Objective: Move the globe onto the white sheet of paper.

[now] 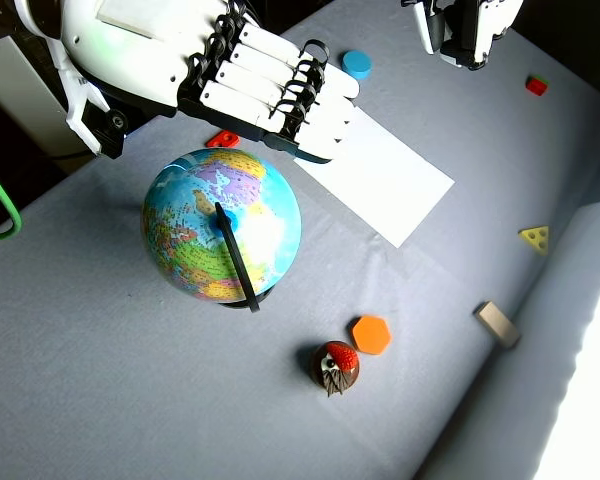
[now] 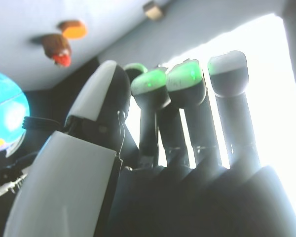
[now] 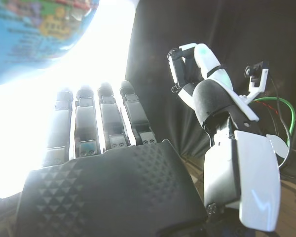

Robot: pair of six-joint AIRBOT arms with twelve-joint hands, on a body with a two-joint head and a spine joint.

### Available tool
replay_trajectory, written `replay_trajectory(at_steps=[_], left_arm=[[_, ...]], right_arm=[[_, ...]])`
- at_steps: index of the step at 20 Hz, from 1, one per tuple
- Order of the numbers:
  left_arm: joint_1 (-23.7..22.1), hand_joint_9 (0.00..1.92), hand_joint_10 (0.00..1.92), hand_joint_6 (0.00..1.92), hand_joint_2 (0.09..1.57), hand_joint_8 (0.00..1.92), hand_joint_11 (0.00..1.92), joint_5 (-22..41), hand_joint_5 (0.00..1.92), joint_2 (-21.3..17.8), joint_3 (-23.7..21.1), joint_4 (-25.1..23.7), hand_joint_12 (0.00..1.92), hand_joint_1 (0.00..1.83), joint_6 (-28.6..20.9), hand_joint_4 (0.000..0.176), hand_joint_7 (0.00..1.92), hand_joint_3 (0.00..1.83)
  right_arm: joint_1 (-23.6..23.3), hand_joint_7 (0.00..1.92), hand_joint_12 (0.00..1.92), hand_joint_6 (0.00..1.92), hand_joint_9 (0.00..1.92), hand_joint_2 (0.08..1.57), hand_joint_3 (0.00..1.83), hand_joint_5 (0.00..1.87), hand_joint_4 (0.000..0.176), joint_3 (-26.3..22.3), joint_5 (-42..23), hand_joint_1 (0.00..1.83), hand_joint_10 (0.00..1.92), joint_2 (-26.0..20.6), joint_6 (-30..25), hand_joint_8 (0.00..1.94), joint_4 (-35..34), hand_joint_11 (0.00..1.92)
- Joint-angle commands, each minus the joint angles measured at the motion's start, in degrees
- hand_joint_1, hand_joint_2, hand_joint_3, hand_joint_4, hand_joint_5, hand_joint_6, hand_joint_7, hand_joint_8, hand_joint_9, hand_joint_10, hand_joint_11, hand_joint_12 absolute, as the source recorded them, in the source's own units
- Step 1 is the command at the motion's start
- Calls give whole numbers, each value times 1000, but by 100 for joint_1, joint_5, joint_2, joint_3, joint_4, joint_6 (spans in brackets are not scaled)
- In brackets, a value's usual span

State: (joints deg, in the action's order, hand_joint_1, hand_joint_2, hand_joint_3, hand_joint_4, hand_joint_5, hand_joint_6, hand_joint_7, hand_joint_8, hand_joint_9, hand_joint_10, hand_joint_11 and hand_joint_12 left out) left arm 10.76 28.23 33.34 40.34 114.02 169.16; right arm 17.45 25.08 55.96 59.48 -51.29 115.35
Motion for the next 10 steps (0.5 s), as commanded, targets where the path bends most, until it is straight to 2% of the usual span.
replay_trajectory(at_steps=[1, 3, 4, 8, 10], left_arm=[[-80, 7, 49, 71, 1143, 48, 0, -151, 45, -18, 25, -238, 64, 0, -1, 34, 46, 171], [-60, 7, 49, 71, 1143, 48, 0, -140, 45, -21, 9, -291, 64, 0, 14, 34, 46, 171], [-54, 15, 11, 18, 1204, 5, 0, -140, 63, -26, 7, -293, 4, 0, 42, 34, 59, 48], [-28, 14, 6, 12, 1212, 1, 0, -128, 67, -41, -12, -304, 0, 0, 66, 33, 57, 34], [-29, 13, 5, 11, 1211, 1, 0, -89, 66, -44, -33, -302, 0, 0, 66, 33, 56, 31]], right_arm=[[-73, 170, 215, 123, 84, 1061, 200, 123, 0, -43, 294, 16, 90, -29, 2, 60, 539, 0], [-80, 170, 215, 123, 84, 1061, 200, 123, 0, -43, 264, 16, 90, -37, 19, 60, 563, 0], [-82, 179, 182, 30, 114, 1141, 42, 161, 0, -43, 232, 7, 21, -51, 18, 3, 619, 0], [-152, 143, 184, 6, 113, 1148, 18, 137, 0, -47, 68, 22, 8, -160, -7, 0, 775, 0], [-146, 135, 186, 3, 115, 1147, 16, 132, 0, -48, 54, 24, 8, -277, -203, 0, 1170, 0]])
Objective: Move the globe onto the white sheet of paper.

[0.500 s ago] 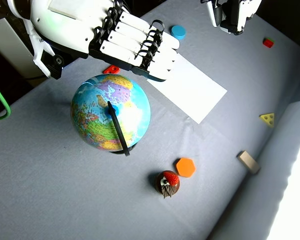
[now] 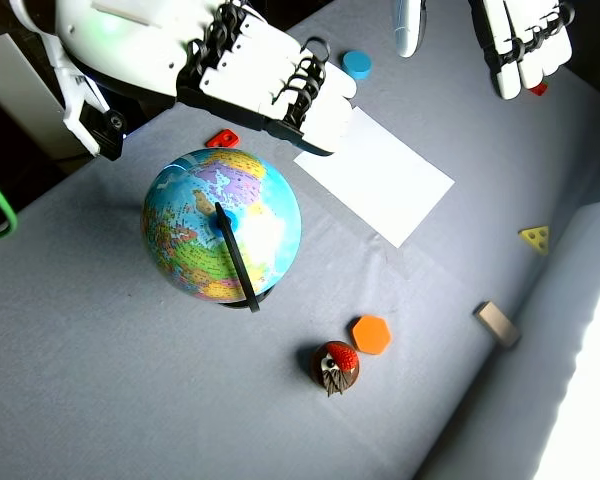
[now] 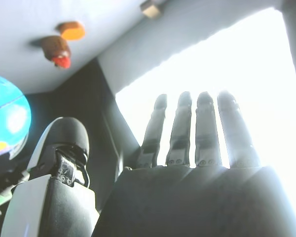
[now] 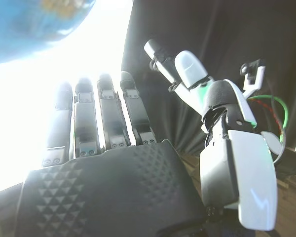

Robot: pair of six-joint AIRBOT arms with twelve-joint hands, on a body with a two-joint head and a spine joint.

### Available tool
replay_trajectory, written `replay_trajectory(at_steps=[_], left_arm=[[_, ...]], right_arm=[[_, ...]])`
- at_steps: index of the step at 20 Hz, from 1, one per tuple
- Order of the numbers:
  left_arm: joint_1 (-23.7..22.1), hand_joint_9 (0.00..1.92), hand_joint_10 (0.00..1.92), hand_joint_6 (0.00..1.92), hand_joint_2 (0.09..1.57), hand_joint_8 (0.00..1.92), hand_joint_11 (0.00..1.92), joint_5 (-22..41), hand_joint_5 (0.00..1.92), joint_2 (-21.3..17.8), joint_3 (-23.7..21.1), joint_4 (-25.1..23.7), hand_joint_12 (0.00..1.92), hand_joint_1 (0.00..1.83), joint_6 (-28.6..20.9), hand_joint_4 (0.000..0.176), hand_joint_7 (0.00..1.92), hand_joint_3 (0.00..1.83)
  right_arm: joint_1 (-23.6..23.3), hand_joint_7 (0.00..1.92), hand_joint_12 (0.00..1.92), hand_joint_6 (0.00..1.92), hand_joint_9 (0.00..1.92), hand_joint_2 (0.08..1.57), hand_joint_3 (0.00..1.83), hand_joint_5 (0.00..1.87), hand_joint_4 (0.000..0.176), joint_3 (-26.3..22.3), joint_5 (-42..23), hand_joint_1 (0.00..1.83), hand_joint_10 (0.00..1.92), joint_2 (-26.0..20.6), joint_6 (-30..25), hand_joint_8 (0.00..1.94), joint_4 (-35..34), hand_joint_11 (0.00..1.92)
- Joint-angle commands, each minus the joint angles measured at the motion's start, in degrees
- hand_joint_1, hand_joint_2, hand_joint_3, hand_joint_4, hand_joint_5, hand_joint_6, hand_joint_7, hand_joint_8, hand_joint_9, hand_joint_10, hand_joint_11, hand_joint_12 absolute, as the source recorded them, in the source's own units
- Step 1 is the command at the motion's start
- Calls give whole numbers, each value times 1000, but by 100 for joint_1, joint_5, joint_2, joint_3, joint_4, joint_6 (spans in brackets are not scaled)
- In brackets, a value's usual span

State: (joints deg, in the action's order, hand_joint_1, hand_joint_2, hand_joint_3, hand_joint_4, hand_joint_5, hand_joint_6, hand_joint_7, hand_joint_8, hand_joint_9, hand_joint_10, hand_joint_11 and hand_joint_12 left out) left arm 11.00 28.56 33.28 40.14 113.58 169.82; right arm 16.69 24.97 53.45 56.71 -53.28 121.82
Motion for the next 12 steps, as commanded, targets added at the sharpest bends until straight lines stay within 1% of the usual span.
replay_trajectory(at_steps=[1, 3, 4, 5, 6, 8, 9, 11, 12], left_arm=[[-51, 13, 5, 11, 1211, 1, 0, -76, 66, -42, -30, -253, 0, 0, 1, 33, 56, 30], [-12, 13, 5, 10, 1212, 0, 0, -7, 67, -64, -99, -295, 0, 0, 1, 33, 51, 27], [14, 6, 2, 10, 1211, 0, 0, 74, 69, -84, -170, -343, 0, 0, 1, 33, 40, 25], [36, 5, 1, 9, 1210, 0, 0, 152, 69, -102, -250, -349, 0, 0, 1, 33, 37, 23], [56, 4, 1, 9, 1210, 0, 0, 218, 69, -124, -344, -345, 0, 0, 1, 33, 36, 22], [77, 3, 0, 8, 1211, 0, 0, 420, 68, -158, -573, -316, 0, 0, 0, 33, 35, 21], [93, 1, 0, 8, 1211, 0, 0, 529, 68, -171, -705, -305, 0, 0, -38, 33, 35, 20], [120, 0, 0, 7, 1211, 0, 0, 656, 68, -181, -960, -312, 0, 0, -68, 33, 34, 19], [145, 0, 0, 7, 1212, 0, 0, 706, 69, -180, -1071, -318, 0, 0, -80, 33, 34, 19]], right_arm=[[-43, 125, 188, 0, 112, 1144, 14, 120, 0, -40, 290, 26, 6, -67, -116, 0, 722, 0], [-44, 120, 173, 1, 110, 1146, 10, 108, 0, -42, 146, 32, 4, -236, -246, 0, 868, 0], [-77, 117, 149, 0, 106, 1148, 7, 107, 0, -40, -28, 31, 1, -362, -362, 0, 923, 0], [-104, 110, 143, 0, 103, 1148, 7, 106, 0, -39, -198, 32, 0, -514, -627, 0, 1114, 0], [-131, 108, 140, 0, 103, 1148, 6, 106, 0, -27, -469, 32, 0, -793, -1237, 0, 1571, 0], [-196, 106, 134, 1, 102, 1147, 5, 94, 0, 32, -1024, 34, 0, -1172, -2112, 0, 2228, 0], [-215, 106, 132, 4, 101, 1147, 5, 101, 0, 124, -1357, 35, 0, -1374, -2734, 0, 2720, 0], [-142, 115, 128, 6, 106, 1147, 4, 105, 0, 387, -1656, 33, 2, -1678, -3975, 4, 3757, 0], [-70, 117, 127, 4, 107, 1147, 4, 102, 0, 547, -1685, 38, 2, -1792, -4648, 4, 4353, 0]])
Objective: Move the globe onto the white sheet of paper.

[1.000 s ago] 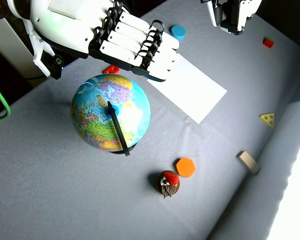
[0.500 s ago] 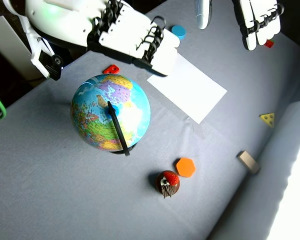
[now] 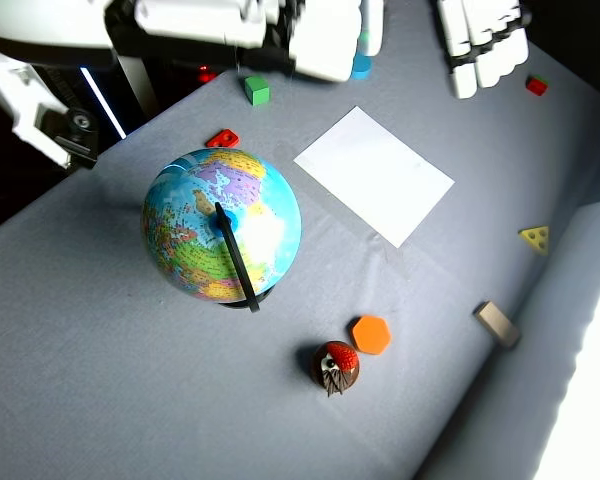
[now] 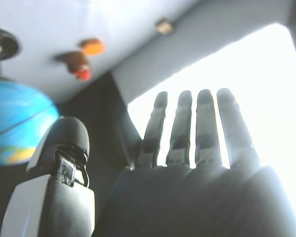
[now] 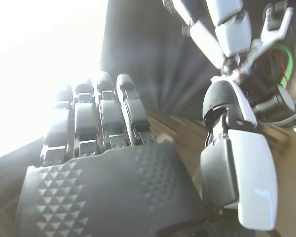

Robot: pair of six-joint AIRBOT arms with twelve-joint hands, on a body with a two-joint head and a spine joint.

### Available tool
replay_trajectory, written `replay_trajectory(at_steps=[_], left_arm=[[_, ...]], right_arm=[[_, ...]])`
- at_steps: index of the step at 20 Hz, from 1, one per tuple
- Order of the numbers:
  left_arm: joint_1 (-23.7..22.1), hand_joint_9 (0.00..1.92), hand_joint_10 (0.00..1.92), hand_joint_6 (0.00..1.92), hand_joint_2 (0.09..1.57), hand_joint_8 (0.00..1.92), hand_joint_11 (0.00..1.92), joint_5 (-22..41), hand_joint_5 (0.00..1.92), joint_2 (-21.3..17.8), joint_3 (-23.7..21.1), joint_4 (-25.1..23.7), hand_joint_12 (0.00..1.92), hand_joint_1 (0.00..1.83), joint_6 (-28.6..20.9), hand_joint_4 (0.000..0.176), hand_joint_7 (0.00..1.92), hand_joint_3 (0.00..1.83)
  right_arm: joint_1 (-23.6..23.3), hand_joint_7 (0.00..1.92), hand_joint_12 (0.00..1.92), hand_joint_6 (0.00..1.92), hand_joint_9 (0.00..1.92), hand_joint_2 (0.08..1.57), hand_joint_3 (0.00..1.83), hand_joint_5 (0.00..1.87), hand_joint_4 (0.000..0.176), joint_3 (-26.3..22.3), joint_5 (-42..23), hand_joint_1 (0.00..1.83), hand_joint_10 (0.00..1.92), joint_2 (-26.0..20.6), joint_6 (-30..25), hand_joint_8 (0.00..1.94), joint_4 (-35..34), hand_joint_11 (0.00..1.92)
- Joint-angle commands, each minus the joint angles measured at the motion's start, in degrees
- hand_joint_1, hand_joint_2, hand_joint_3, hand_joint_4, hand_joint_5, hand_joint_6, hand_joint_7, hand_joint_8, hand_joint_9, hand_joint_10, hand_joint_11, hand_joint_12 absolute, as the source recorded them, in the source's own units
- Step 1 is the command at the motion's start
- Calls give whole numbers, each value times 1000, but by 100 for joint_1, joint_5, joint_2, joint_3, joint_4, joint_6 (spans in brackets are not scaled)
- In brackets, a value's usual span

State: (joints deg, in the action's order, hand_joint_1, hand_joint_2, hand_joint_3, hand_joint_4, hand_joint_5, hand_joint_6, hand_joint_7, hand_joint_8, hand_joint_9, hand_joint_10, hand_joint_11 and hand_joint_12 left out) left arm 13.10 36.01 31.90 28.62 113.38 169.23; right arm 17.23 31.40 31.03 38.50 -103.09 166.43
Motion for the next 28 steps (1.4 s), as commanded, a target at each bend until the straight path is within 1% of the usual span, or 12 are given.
replay_trajectory(at_steps=[1, 2, 4, 5, 9, 10, 12, 15, 19, 21, 24, 28], left_arm=[[-38, 0, 0, 7, 1212, 0, 0, 18, 68, -42, -58, -303, 0, 0, -62, 33, 33, 18], [-22, 0, 0, 5, 1213, 0, 0, 85, 66, -40, -138, -324, 0, 0, -179, 33, 33, 18], [97, 0, 0, 4, 1213, 0, 0, 307, 64, -58, -402, -688, 0, 0, -846, 33, 34, 17], [140, 0, 0, 4, 1213, 0, 0, 401, 64, -63, -513, -855, 0, 0, -1081, 33, 33, 16], [519, 0, 0, 4, 1212, 0, 0, 775, 65, -48, -894, -1267, 0, 0, -2171, 32, 33, 13], [694, 0, 0, 4, 1212, 0, 0, 914, 65, -42, -1003, -1550, 0, 0, -2666, 32, 33, 13], [947, 0, 0, 2, 1213, 0, 0, 1102, 62, -18, -1164, -1885, 0, 0, -3195, 32, 34, 12], [1657, 0, 0, 0, 1212, 0, 0, 1203, 58, 151, -1336, -2889, 0, 0, -4288, 32, 30, 11], [2856, 0, 0, 0, 1208, 0, 0, 2026, 55, 610, -1334, -4511, 0, 0, -6154, 32, 27, 7], [3256, 0, 0, 2, 1201, 0, 0, 2555, 58, 886, -1319, -4916, 0, 0, -6549, 32, 27, 3], [3720, 7, 3, 1, 1199, 2, 0, 3000, 58, 1219, -1270, -5437, 0, 0, -7053, 32, 33, 2], [4257, 4, 1, 0, 1202, 1, 0, 3452, 53, 1591, -1264, -5887, 0, 0, -7177, 31, 31, 3]], right_arm=[[-4, 117, 127, 4, 108, 1146, 3, 102, 0, 160, 614, 40, 3, -127, -668, 4, 615, 0], [94, 119, 143, 3, 109, 1144, 2, 101, 0, 277, 808, 43, 2, -202, -792, 3, 615, 0], [152, 121, 238, 2, 110, 1139, 0, 103, 0, 411, 952, 52, 2, -275, 122, 1, 615, 0], [138, 122, 245, 2, 111, 1139, 0, 104, 0, 414, 887, 52, 2, -293, 234, 1, 615, 0], [113, 116, 249, 10, 120, 1139, 0, 128, 0, 381, 922, 14, 5, -272, -22, 0, 615, 0], [100, 108, 230, 9, 122, 1138, 0, 131, 0, 372, 938, 17, 4, -259, -140, 1, 615, 0], [90, 100, 224, 5, 122, 1138, 0, 126, 0, 371, 1019, 20, 3, -218, -294, 0, 615, 0], [276, 98, 207, 0, 118, 1137, 0, 115, 0, 435, 1542, 21, 1, -13, -629, 0, 615, 0], [338, 106, 221, 3, 106, 1139, 0, 113, 0, 508, 1722, 16, 1, 55, -342, 2, 615, 0], [427, 110, 230, 4, 109, 1139, 0, 116, 0, 556, 1918, 17, 2, 125, -308, 3, 615, 0], [480, 113, 223, 2, 108, 1142, 2, 113, 0, 633, 2193, 7, 1, 258, -274, 3, 615, 0], [563, 109, 167, 1, 102, 1141, 1, 105, 0, 717, 2539, 14, 1, 430, -399, 0, 615, 0]])
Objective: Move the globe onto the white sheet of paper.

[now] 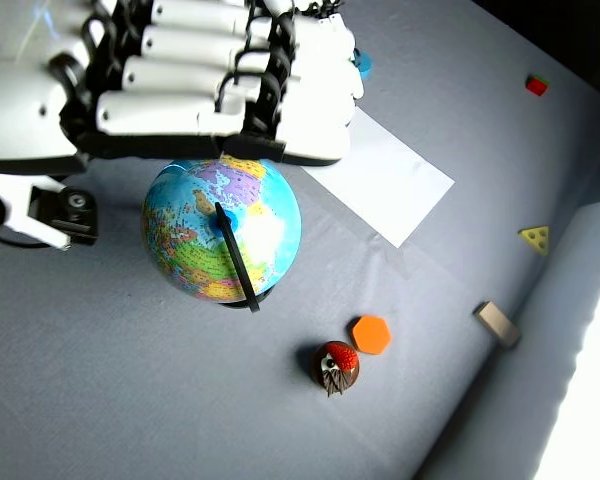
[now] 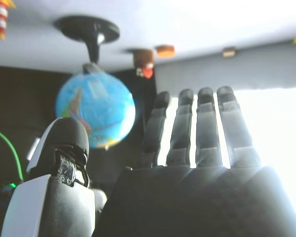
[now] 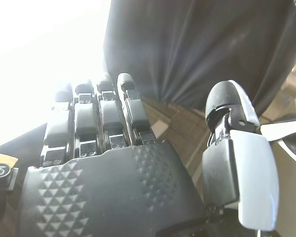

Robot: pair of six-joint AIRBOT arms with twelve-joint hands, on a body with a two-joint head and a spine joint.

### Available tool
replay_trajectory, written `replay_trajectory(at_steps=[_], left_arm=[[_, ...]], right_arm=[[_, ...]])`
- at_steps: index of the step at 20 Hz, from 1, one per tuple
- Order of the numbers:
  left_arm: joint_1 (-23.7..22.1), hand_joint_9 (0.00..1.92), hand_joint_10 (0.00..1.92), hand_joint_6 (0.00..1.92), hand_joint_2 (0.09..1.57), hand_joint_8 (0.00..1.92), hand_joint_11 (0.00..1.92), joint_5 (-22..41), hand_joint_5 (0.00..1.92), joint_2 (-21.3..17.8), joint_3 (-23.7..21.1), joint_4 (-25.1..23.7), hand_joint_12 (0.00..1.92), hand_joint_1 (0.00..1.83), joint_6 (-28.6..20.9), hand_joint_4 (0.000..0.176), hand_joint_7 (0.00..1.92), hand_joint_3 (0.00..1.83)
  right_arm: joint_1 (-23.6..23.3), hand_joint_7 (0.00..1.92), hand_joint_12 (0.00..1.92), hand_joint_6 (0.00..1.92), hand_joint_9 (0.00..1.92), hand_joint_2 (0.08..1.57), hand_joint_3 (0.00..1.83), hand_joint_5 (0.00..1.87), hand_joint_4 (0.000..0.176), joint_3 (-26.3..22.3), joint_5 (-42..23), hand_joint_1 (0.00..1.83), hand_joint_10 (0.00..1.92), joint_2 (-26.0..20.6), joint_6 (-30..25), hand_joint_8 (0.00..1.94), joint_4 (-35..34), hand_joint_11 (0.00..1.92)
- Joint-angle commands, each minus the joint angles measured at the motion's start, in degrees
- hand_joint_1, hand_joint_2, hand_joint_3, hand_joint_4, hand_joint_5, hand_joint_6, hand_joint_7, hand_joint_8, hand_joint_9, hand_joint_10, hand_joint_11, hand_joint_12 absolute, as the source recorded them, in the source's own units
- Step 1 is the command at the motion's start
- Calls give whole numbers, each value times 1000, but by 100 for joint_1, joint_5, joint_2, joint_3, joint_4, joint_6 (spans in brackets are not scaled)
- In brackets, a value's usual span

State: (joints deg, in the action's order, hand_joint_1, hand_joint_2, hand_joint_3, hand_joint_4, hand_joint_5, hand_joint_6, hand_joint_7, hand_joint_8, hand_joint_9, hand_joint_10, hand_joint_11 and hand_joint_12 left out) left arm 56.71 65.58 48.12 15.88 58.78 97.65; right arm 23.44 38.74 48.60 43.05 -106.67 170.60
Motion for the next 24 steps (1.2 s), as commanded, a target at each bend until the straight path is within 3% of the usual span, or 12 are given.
replay_trajectory(at_steps=[1, 4, 8, 11, 14, 19, 24], left_arm=[[19, 3, 1, 0, 1200, 0, 0, 646, 52, 61, 19, -554, 0, 0, -71, 31, 28, 2], [399, 2, 0, 0, 1202, 0, 0, 893, 52, 347, 102, -1019, 0, 0, -84, 30, 27, 2], [752, 0, 0, 3, 1204, 0, 0, 1244, 60, 541, 243, -1227, 0, 0, 25, 30, 24, 3], [1023, 0, 0, 3, 1204, 0, 0, 1246, 60, 636, 554, -1392, 0, 0, -375, 30, 24, 3], [1028, 0, 0, 2, 1204, 0, 0, 1246, 58, 739, 788, -1436, 0, 0, -452, 30, 23, 3], [1035, 0, 0, 0, 1196, 0, 0, 1321, 55, 988, 1076, -1668, 0, 0, -635, 27, 20, 0], [1284, 0, 0, 1, 1197, 2, 0, 1321, 56, 1187, 1334, -2099, 0, 0, -954, 28, 24, 0]], right_arm=[[-68, 113, 158, 1, 101, 1142, 1, 105, 0, 19, 806, 14, 1, 22, -66, 2, 197, 0], [-35, 114, 99, 3, 102, 1143, 1, 114, 0, 107, 616, 8, 1, 44, -485, 1, 197, 0], [109, 122, 96, 5, 105, 1143, 1, 121, 0, 211, 504, 5, 2, -159, -908, 3, 197, 0], [133, 127, 99, 9, 112, 1143, 1, 131, 0, 209, 219, 5, 4, -377, -1025, 4, 197, 0], [234, 121, 69, 2, 109, 1143, 0, 126, 0, 271, 180, 11, 2, -557, -1042, 1, 197, 0], [313, 144, 214, 4, 154, 1143, 0, 129, 0, 849, -42, 14, 6, -660, -1438, 3, 197, 0], [283, 166, 252, 5, 150, 1142, 0, 143, 0, 1314, -845, 6, 2, -787, -1756, 5, 197, 0]])
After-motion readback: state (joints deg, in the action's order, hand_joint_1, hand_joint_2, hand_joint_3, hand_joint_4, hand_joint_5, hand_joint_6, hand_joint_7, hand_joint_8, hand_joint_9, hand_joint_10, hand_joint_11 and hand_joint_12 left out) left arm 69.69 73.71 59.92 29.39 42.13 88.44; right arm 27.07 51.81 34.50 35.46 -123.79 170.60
